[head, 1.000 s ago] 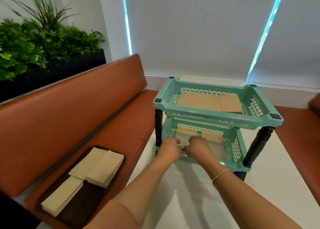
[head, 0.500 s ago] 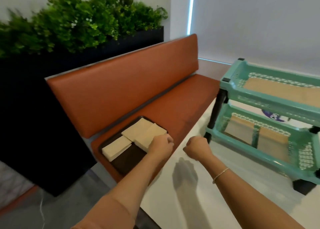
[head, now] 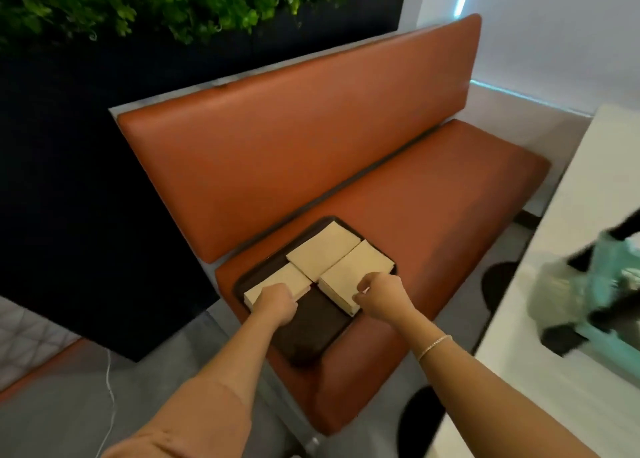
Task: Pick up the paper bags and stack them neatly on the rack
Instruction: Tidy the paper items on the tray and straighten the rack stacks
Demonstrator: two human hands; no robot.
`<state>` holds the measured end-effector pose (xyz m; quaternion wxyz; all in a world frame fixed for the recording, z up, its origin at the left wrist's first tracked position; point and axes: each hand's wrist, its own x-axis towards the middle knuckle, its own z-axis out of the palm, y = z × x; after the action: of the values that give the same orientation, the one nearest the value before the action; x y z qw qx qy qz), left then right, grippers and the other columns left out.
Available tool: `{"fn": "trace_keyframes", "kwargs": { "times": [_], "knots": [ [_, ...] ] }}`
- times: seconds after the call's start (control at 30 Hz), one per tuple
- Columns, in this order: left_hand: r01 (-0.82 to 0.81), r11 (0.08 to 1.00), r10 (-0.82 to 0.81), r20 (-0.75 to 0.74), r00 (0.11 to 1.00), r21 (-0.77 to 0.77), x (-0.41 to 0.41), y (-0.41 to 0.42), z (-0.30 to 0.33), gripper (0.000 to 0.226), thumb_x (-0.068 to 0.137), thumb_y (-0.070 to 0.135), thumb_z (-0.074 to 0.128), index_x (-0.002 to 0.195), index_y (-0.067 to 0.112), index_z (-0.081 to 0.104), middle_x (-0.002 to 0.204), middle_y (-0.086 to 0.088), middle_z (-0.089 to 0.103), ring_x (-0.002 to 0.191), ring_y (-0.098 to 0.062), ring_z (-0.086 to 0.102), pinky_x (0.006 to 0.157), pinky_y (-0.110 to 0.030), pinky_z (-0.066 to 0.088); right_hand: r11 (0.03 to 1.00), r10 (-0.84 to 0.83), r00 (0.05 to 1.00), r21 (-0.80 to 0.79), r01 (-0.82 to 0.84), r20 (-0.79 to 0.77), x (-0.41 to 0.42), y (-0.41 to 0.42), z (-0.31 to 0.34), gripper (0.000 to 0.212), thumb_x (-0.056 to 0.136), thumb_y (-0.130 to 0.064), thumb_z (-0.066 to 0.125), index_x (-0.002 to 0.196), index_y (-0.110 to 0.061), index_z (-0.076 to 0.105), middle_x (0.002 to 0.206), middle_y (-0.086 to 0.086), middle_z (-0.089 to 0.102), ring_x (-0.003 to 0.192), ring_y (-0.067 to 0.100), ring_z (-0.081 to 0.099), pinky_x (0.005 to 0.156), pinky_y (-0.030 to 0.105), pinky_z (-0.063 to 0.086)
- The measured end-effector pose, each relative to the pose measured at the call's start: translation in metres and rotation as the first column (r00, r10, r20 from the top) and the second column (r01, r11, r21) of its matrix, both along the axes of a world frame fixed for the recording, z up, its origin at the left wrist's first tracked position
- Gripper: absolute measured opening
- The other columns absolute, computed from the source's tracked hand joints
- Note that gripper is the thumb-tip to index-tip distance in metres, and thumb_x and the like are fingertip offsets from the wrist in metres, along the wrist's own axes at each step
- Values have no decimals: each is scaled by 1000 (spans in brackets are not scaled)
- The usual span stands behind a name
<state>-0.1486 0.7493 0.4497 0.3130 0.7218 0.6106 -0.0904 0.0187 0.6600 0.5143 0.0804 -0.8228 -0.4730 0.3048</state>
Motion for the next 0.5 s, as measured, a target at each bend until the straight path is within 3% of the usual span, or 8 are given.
{"fn": "trace_keyframes", "kwargs": {
  "times": [0.1, 0.23, 0.37, 0.5],
  "knots": [
    [0, 999, -2, -53, 999, -36, -17, 37, -32, 37, 94, 20, 50, 129, 7, 49, 131, -14, 52, 120, -29, 50, 99, -35, 45, 998, -13, 999, -57, 10, -45, -12, 40, -24, 32, 91, -22, 52, 120, -9, 59, 117, 10, 62, 104, 26, 60, 86, 32, 53],
    [-9, 997, 0, -122, 992, -81, -32, 72, -72, 47, 93, 20, 55, 135, 5, 40, 134, -15, 49, 124, -29, 48, 97, -34, 43, 991, 10, 999, -132, -16, -50, -23, 73, -59, 28, 92, -22, 52, 113, -6, 62, 111, 11, 64, 99, 27, 61, 85, 36, 54],
    [-33, 995, 22, -112, 993, -94, -43, 96, -106, 59, 87, 23, 64, 136, 5, 35, 136, -16, 45, 125, -30, 45, 99, -36, 43, 978, 11, 999, -206, -21, -52, -28, 93, -88, 29, 93, -23, 53, 116, -7, 60, 115, 10, 61, 106, 25, 58, 82, 29, 49],
    [12, 995, -22, -97, 995, -103, -52, 107, -130, 83, 83, 37, 68, 144, 4, 23, 148, -16, 30, 136, -31, 27, 110, -38, 30, 965, 40, 998, -259, -50, -46, -30, 104, -108, 32, 96, -22, 47, 121, -7, 59, 120, 9, 61, 111, 25, 57, 93, 32, 48]
  ]
}}
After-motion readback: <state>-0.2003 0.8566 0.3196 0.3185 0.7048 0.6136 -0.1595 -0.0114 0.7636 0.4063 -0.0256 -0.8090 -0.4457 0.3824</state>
